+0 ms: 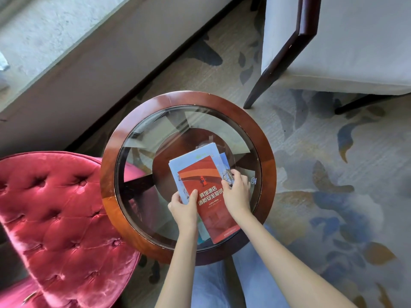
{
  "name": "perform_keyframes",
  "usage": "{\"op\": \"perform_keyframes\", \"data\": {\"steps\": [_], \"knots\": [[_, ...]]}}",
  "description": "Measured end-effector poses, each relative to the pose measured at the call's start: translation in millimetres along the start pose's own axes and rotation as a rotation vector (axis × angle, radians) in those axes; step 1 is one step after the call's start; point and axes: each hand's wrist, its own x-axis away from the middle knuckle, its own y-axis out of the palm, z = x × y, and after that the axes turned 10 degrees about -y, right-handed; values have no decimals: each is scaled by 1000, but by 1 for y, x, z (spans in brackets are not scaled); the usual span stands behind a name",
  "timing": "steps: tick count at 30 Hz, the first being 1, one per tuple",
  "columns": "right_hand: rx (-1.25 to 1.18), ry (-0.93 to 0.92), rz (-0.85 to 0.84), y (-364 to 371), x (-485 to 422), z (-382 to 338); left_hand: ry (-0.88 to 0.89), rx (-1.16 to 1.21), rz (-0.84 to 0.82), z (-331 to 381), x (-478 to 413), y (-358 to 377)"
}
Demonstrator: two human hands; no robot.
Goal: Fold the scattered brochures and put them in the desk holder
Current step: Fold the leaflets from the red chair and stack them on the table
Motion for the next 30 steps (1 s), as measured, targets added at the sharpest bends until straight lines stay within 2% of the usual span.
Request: {"op": "perform_keyframes", "data": {"steps": [5, 10, 17, 22, 30], "knots": [[-85, -28, -1, -19, -2, -12, 119, 41, -112, 20, 8, -10], [-182, -186, 53, -45, -5, -46, 226, 111, -190, 58, 17, -25], [-378, -394, 146, -77, 14, -109, 475, 196, -329, 124, 46, -58], [-456, -523, 256, -109, 37, -147, 586, 242, -412, 162, 83, -76], [-502, -574, 475, -195, 76, -168, 745, 210, -557, 204, 171, -65]]}}
